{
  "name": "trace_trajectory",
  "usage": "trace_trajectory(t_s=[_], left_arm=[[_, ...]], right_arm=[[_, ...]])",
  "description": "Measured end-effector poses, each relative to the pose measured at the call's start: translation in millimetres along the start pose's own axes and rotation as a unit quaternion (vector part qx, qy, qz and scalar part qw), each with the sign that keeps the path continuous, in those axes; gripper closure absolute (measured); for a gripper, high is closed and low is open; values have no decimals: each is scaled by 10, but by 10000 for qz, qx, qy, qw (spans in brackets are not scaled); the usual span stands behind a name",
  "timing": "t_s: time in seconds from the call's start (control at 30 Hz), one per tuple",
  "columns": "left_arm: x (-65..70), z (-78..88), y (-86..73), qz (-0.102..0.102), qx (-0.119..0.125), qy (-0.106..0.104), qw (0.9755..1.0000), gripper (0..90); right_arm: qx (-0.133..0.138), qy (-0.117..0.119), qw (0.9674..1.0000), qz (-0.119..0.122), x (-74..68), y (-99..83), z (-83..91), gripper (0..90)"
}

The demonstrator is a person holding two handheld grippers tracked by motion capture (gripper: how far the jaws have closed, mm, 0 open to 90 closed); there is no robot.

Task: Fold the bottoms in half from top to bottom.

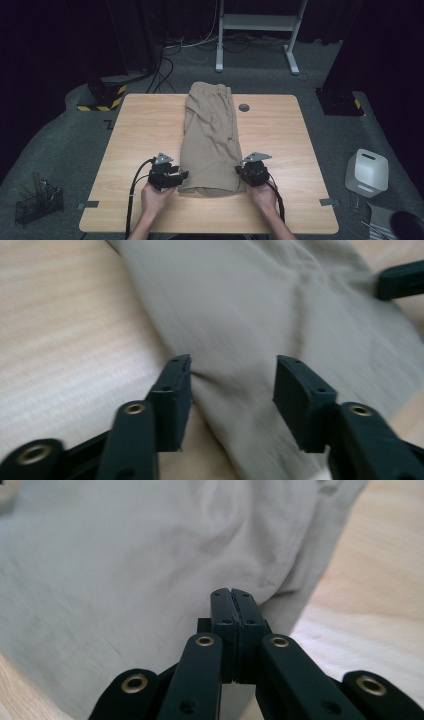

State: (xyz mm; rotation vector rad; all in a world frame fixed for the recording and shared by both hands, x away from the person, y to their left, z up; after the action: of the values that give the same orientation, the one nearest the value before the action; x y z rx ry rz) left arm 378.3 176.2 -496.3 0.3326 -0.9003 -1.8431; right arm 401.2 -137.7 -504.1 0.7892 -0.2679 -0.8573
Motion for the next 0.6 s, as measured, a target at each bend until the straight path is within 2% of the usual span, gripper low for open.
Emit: trace_trajectory(t_s=[0.03, 0.1, 0.13, 0.17, 0.2, 0.23, 0.3, 0.33, 0.37, 0.4, 0.43, 0.47, 0.6], left_arm=[[-19, -39, 38, 30, 18, 59, 10000, 462], [-81, -138, 116, 224, 176, 159, 9995, 473], [-158, -264, 190, 544, 138, 114, 9984, 481], [-158, -264, 190, 544, 138, 114, 9984, 495], [-182, -326, 215, 656, 98, 60, 9978, 495], [-197, -379, 234, 664, -2, 61, 9978, 531], [-182, -455, 250, 493, -205, 109, 9985, 614], [-166, -474, 248, 412, -290, 113, 9987, 730], [-148, -478, 240, 311, -368, 110, 9988, 800], [-128, -469, 228, 197, -442, 134, 9987, 800], [-109, -455, 214, 98, -498, 144, 9986, 865], [-91, -439, 198, 50, -549, 117, 9984, 895], [17, -348, 130, -229, -613, 125, 9978, 892]], right_arm=[[58, -24, 10000, -7, 16, 25, 41, 896], [166, -44, 9999, -9, 49, 70, 110, 894], [250, -34, 9997, 12, 56, 112, 178, 894], [298, -48, 9995, 63, 53, 128, 209, 894], [298, -48, 9995, 63, 53, 128, 209, 894], [319, -60, 9994, 109, 51, 140, 236, 893], [346, -69, 9993, 105, 74, 145, 272, 894], [316, -124, 9994, 34, 133, 117, 278, 894], [264, -187, 9995, 15, 174, 86, 267, 895], [264, -187, 9995, 15, 174, 86, 267, 895], [178, -227, 9996, -26, 219, 44, 249, 896], [13, -227, 9996, -188, 294, -64, 197, 895], [-238, -237, 9990, -280, 307, -212, 98, 865]])
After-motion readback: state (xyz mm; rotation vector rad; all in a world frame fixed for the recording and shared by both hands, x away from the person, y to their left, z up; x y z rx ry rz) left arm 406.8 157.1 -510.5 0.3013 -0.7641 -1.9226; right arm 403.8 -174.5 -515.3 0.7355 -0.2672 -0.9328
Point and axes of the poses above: each handheld gripper's, and its own axes: z roughly backward along the jaws, y roughly out of its top, x roughly to its right, the point moved 1 cm from there along -z, roughly forward along the jaws, and after that the axes turned 2 degrees about y, right-handed, at the moved point
